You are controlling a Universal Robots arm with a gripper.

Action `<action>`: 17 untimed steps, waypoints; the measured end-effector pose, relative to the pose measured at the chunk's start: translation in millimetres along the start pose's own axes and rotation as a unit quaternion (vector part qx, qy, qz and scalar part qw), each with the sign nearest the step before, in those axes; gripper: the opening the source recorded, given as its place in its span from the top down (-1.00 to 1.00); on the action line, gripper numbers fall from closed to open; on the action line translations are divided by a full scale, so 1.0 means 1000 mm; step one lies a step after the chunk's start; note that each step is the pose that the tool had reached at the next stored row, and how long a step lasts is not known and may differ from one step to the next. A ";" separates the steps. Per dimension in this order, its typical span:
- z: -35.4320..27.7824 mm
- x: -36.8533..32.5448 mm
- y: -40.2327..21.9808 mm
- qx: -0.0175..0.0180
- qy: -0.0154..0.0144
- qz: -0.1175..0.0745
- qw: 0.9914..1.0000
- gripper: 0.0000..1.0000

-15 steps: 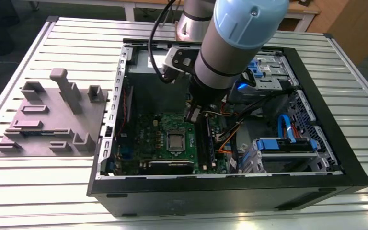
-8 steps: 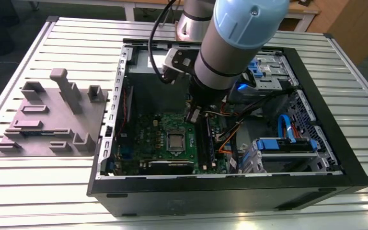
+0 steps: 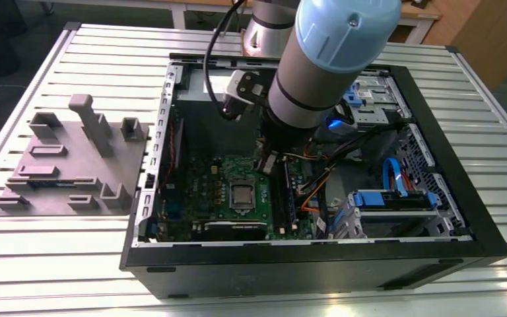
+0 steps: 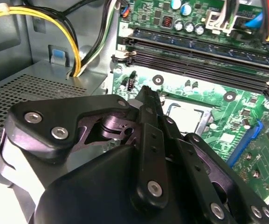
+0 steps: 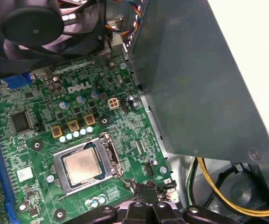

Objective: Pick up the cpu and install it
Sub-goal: 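Install the first cpu locking lever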

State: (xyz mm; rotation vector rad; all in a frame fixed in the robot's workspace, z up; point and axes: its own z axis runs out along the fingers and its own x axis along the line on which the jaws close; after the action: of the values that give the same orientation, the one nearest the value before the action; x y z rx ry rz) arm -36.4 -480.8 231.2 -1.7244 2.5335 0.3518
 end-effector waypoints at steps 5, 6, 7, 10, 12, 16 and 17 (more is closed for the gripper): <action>-0.0011 0.0048 -0.0016 0.000 0.000 0.000 1.000 0.80; -0.0012 0.0055 -0.0017 0.000 0.000 -0.001 1.000 0.80; -0.0014 0.0057 -0.0016 0.000 0.000 -0.001 1.000 0.80; -0.0025 0.0058 -0.0008 0.000 0.001 -0.002 1.000 0.80; -0.0026 0.0061 -0.0003 0.000 0.002 -0.003 1.000 0.80; -0.0030 0.0076 -0.0004 0.000 0.002 -0.005 1.000 0.80; -0.0031 0.0081 -0.0006 0.000 0.002 -0.005 1.000 0.80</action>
State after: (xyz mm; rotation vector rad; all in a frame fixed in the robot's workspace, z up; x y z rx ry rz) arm -38.6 -489.0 232.7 -1.7383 2.5281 0.3485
